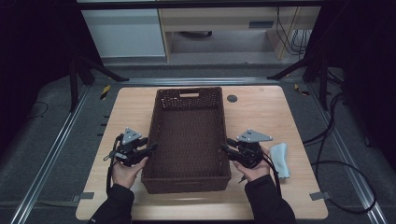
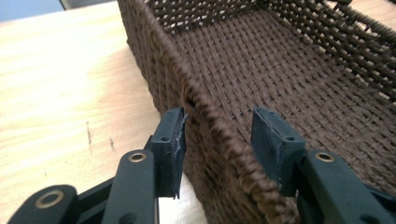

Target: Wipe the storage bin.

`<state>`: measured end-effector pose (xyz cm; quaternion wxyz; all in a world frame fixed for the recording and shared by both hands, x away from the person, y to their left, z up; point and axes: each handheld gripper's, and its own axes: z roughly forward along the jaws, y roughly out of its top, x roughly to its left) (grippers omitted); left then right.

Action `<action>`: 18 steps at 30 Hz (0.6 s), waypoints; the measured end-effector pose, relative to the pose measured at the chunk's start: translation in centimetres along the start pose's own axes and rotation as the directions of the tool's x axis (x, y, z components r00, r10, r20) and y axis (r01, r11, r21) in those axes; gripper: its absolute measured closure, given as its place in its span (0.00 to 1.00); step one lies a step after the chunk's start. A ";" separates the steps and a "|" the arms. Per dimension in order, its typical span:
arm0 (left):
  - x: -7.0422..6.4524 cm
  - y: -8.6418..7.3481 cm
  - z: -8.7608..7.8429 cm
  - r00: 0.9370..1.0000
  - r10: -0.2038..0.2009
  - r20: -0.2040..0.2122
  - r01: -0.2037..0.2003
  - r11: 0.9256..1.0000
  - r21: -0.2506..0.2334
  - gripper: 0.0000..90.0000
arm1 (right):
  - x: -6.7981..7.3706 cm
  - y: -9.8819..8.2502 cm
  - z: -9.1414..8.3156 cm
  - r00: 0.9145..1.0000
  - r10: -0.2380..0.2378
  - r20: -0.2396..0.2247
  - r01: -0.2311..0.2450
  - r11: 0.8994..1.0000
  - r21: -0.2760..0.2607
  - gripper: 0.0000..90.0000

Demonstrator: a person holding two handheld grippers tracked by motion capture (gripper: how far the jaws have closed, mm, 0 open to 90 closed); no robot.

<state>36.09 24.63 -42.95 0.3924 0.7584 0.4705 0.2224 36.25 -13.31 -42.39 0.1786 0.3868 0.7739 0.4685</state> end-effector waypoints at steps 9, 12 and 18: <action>-0.2 0.0 0.0 1.000 0.006 0.011 -0.006 1.000 0.000 0.72 | -0.3 0.0 0.7 1.000 0.006 0.019 -0.006 1.000 -0.009 0.63; -0.6 0.1 -0.1 1.000 0.017 -0.001 -0.017 1.000 0.011 0.75 | -0.1 -0.1 0.7 1.000 0.000 0.016 0.000 1.000 0.000 0.66; -1.0 -0.2 -0.6 1.000 0.007 0.001 -0.007 1.000 0.018 0.76 | 0.3 -0.2 0.3 1.000 0.008 0.011 -0.008 1.000 0.015 0.67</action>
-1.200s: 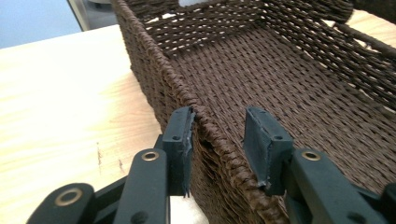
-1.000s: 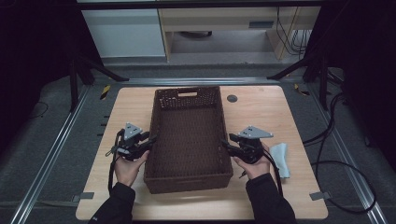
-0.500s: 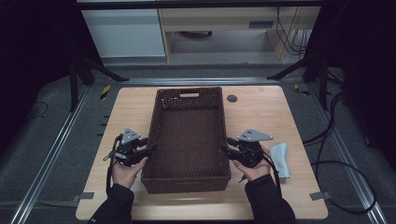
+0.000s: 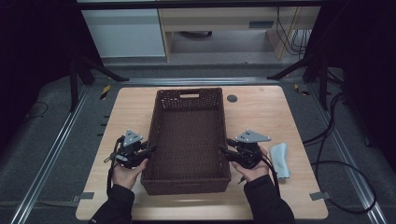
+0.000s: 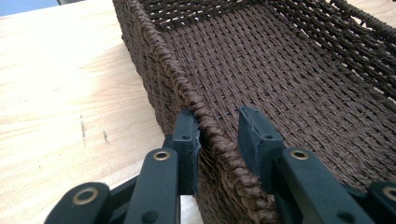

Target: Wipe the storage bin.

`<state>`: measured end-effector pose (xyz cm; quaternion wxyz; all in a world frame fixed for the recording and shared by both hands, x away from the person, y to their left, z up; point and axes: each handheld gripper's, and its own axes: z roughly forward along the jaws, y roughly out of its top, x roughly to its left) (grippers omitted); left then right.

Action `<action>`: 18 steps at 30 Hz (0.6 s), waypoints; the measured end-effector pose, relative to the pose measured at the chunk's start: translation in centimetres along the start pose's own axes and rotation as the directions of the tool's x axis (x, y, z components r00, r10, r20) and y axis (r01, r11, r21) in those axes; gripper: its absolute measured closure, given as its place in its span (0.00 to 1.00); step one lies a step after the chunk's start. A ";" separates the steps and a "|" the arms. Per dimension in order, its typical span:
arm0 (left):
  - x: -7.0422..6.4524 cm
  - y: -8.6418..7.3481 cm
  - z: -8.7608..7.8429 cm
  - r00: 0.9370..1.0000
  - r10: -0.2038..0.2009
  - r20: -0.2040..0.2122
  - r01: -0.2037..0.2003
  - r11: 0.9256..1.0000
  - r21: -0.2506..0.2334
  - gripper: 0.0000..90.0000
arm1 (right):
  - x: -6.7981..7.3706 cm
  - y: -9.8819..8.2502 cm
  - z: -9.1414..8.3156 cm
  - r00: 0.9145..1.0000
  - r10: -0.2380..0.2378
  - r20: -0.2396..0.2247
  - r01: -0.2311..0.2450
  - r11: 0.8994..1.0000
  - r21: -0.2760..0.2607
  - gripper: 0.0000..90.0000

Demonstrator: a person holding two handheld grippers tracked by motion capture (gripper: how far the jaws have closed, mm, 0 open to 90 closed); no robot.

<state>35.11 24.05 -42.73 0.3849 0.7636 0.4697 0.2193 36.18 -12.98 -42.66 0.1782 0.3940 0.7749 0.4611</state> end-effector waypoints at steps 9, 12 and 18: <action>-0.3 -0.1 -0.2 1.000 0.014 -0.010 -0.014 1.000 0.007 0.75 | -0.6 0.6 -1.3 1.000 0.010 -0.014 -0.010 0.998 -0.057 0.55; -0.3 -0.1 -0.2 1.000 0.024 -0.011 -0.024 1.000 0.007 0.74 | -1.6 0.7 -2.2 1.000 0.023 0.010 -0.022 0.996 -0.088 0.50; -0.2 -0.2 -0.2 1.000 0.023 -0.006 -0.023 1.000 0.000 0.74 | -4.4 0.0 -3.6 0.994 0.059 0.093 -0.050 0.994 -0.094 0.44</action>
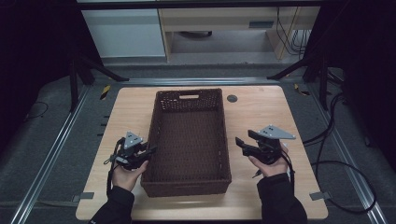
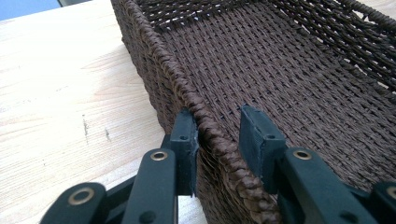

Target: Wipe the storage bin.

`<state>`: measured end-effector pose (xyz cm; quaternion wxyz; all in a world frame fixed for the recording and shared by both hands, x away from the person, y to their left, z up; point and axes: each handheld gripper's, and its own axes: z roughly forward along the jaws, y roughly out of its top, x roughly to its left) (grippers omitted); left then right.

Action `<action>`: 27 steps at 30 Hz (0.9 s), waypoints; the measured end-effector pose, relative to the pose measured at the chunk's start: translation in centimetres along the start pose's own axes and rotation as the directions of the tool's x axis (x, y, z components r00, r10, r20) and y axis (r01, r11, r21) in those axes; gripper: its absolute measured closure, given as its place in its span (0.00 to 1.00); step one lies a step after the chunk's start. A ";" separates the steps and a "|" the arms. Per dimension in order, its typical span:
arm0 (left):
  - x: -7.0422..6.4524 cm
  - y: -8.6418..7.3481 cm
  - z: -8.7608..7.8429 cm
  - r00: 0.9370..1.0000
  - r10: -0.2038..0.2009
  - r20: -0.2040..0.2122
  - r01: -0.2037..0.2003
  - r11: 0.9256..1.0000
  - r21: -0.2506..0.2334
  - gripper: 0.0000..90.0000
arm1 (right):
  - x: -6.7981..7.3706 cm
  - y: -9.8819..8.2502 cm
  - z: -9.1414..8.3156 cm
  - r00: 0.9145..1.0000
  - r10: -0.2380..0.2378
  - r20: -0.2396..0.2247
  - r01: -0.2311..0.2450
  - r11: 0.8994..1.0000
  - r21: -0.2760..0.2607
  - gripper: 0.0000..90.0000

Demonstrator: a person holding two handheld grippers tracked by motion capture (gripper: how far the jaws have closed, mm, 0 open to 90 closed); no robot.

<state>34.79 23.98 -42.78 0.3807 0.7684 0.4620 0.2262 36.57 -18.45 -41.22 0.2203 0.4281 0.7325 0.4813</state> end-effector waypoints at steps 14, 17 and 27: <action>0.0 0.0 0.0 1.000 0.003 0.001 -0.003 1.000 -0.001 0.74 | -4.9 -3.3 -2.2 0.987 0.034 0.160 -0.046 0.996 0.072 0.40; 0.0 0.0 0.0 1.000 0.004 0.001 -0.004 1.000 0.000 0.74 | -5.4 -3.9 -2.5 0.983 0.044 0.176 -0.059 0.995 0.081 0.40; 0.0 0.0 0.0 1.000 0.002 0.002 -0.002 1.000 -0.001 0.74 | -6.7 -6.1 -4.2 0.970 0.067 0.235 -0.092 0.991 0.094 0.40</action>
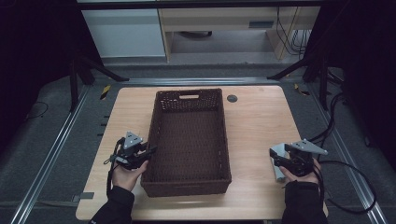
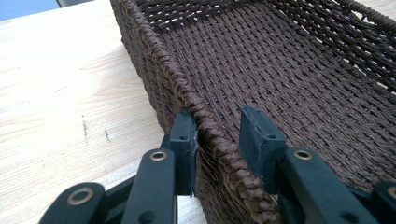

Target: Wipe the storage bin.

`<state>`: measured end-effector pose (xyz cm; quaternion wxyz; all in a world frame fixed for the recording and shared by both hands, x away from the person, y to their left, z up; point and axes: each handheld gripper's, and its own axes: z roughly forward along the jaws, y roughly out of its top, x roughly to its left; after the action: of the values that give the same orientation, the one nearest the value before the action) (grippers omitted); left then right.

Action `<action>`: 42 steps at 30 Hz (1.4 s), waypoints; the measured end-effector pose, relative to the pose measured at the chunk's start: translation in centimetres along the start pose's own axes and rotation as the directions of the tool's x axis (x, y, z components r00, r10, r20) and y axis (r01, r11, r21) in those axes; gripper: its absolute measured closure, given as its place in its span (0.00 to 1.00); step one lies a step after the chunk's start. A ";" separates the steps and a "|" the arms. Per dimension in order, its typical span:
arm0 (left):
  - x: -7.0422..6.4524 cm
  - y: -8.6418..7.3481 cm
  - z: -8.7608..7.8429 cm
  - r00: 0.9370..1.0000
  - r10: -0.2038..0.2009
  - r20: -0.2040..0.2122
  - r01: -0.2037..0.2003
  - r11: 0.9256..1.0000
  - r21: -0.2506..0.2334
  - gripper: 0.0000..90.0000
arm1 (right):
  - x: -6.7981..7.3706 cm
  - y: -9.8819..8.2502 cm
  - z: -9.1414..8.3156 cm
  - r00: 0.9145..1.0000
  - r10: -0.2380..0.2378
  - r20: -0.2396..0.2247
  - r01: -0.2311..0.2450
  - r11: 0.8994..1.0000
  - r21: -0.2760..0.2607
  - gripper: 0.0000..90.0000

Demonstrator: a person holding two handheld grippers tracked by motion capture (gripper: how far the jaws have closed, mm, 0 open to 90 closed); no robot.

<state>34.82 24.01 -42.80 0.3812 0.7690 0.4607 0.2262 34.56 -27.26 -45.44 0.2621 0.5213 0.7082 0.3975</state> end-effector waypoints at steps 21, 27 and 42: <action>1.1 0.4 0.4 0.999 -0.021 0.028 0.021 1.000 0.003 0.76 | -1.4 -3.2 0.6 1.000 0.024 0.020 -0.026 0.988 0.153 0.65; 1.4 0.5 0.4 0.999 -0.029 0.033 0.029 1.000 0.005 0.78 | -1.3 -3.1 0.9 1.000 0.015 0.008 -0.016 0.980 0.199 0.82; 0.4 0.7 0.6 0.997 -0.035 0.068 0.035 0.999 0.005 0.79 | 0.8 0.6 1.8 0.993 -0.002 -0.118 0.010 0.998 0.062 0.91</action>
<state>35.82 23.92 -42.58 0.3991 0.7688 0.4612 0.1923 35.99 -25.92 -45.90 0.2046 0.5029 0.7361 0.4043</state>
